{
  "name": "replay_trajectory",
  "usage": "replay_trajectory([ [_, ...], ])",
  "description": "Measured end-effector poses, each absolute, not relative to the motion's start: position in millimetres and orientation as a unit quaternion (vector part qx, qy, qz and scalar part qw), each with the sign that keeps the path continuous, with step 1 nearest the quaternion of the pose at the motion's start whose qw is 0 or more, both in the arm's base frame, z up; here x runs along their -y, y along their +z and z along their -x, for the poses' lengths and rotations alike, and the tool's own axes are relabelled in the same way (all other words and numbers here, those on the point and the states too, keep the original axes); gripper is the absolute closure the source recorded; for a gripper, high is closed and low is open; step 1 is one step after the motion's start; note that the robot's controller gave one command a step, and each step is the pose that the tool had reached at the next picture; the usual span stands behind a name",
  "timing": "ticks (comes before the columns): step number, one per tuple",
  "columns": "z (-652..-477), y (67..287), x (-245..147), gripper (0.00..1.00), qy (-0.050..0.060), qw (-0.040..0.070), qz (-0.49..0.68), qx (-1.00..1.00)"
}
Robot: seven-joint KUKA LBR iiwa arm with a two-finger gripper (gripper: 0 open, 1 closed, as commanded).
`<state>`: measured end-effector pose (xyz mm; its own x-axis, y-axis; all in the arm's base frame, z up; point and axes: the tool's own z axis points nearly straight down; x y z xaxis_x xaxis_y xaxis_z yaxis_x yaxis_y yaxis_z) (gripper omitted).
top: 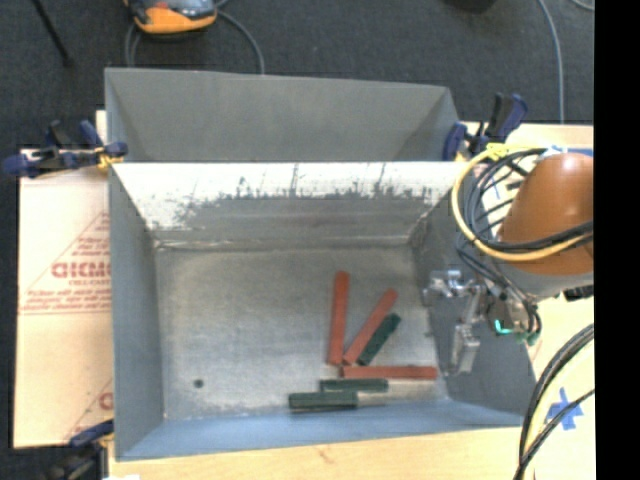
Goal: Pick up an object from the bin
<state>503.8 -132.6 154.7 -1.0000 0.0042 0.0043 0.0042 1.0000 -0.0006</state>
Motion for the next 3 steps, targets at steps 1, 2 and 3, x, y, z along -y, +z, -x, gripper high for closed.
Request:
replay_trajectory([
  [1,-505.8,159,132,0.0,0.001,-0.002,0.0,1.0],
  [2,-506.4,158,132,0.0,0.001,-0.002,-0.002,1.0],
  [3,-499.5,117,126,0.0,0.0,-0.003,0.033,0.999],
])
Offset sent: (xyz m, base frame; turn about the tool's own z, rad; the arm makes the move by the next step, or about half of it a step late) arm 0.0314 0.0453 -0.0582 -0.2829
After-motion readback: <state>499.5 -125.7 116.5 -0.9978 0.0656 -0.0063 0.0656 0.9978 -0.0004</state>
